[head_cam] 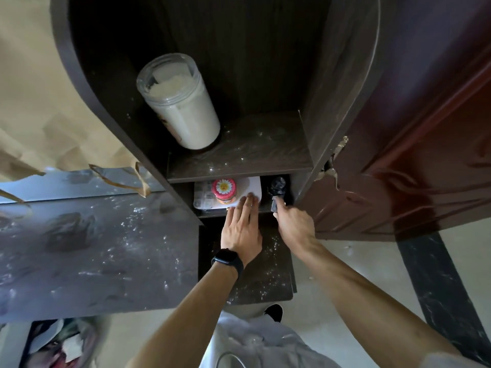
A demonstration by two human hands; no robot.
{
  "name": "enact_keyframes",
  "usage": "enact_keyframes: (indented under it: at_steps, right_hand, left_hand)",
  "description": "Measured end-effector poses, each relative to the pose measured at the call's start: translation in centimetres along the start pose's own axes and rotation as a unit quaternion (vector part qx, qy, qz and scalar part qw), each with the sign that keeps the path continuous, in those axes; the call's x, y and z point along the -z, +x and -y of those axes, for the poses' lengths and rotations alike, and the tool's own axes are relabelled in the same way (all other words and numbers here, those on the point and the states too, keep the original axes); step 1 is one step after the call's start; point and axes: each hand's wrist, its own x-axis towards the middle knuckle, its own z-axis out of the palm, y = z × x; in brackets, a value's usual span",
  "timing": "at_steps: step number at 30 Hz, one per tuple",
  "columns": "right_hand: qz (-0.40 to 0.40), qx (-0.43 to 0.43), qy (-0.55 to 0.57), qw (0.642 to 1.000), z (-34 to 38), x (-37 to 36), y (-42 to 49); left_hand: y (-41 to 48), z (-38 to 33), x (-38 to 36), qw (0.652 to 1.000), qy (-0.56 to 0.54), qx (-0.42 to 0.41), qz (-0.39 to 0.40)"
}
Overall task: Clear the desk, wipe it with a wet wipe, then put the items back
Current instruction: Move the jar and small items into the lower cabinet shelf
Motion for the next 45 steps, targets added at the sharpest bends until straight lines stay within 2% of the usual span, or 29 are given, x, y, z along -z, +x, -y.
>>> enact_keyframes:
  at_steps: [5, 9, 12, 19, 22, 25, 31, 45]
  right_hand:
    - [0.000, -0.008, -0.010, 1.000, -0.1, -0.3, -0.2]
    - [-0.030, -0.015, -0.010, 0.999, -0.2, -0.3, -0.5]
    - [-0.041, -0.020, 0.035, 0.998, -0.5, -0.7, -1.0]
    - [-0.133, -0.060, 0.127, 0.981, 0.2, -1.3, -1.9]
    - [-0.168, -0.040, 0.100, 0.980, 1.1, -2.6, -3.6]
    - [-0.112, -0.033, 0.079, 0.990, 1.6, -3.4, -4.3]
    - [-0.075, -0.027, 0.064, 0.995, 1.7, -3.0, -3.1]
    - [-0.069, -0.022, 0.075, 0.995, 1.2, -2.4, -2.8]
  left_hand:
    - [0.1, -0.4, -0.1, 1.000, 0.002, 0.008, -0.002]
    - [0.0, -0.2, -0.3, 1.000, 0.009, 0.004, -0.009]
    - [0.0, -0.3, -0.3, 1.000, 0.003, 0.001, 0.007]
    - [-0.1, -0.7, -0.1, 1.000, -0.007, 0.015, 0.006]
    - [0.0, -0.8, 0.0, 1.000, -0.009, 0.016, 0.004]
    - [0.0, -0.8, -0.1, 1.000, -0.008, 0.017, 0.007]
    - [0.0, -0.7, 0.0, 1.000, -0.011, 0.019, 0.009]
    - [-0.2, -1.0, 0.9, 0.999, -0.036, 0.023, 0.013]
